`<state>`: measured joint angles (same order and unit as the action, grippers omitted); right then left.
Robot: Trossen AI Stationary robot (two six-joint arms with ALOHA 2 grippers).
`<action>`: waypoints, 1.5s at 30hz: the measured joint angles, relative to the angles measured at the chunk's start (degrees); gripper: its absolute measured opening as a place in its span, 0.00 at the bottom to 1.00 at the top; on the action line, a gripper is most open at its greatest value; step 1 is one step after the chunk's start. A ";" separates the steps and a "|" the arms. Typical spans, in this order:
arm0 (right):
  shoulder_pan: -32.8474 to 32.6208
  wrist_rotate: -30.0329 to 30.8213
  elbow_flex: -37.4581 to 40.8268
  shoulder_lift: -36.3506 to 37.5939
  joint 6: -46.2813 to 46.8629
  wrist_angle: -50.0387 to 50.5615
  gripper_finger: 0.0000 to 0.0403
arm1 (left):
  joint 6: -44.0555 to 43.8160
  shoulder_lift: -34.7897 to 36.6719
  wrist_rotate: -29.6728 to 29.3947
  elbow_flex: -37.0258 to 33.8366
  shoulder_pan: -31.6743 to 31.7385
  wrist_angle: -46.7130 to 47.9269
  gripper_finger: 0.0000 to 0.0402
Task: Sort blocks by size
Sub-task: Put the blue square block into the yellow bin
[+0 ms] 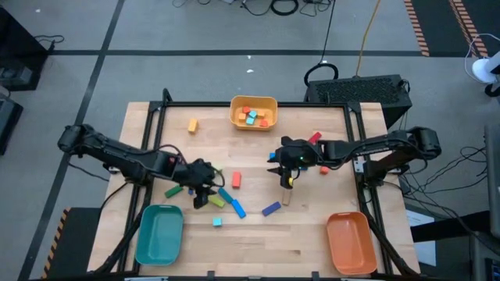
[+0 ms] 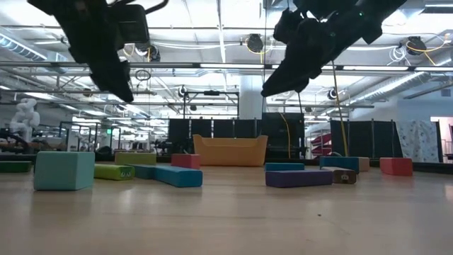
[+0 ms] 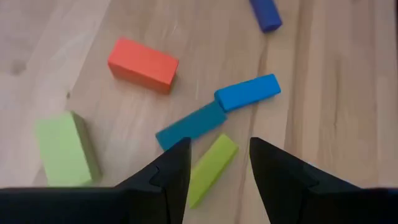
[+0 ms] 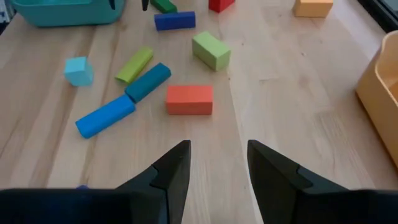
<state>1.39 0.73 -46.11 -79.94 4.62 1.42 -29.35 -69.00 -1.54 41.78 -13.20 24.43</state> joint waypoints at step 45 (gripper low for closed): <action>-8.31 7.24 -0.07 -8.63 4.72 -2.56 0.35 | -7.64 -25.08 -5.14 1.34 -18.49 -20.88 0.41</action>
<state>-6.92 7.97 -46.17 -88.58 9.34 -1.14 -36.99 -94.08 -6.68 43.11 -31.69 3.55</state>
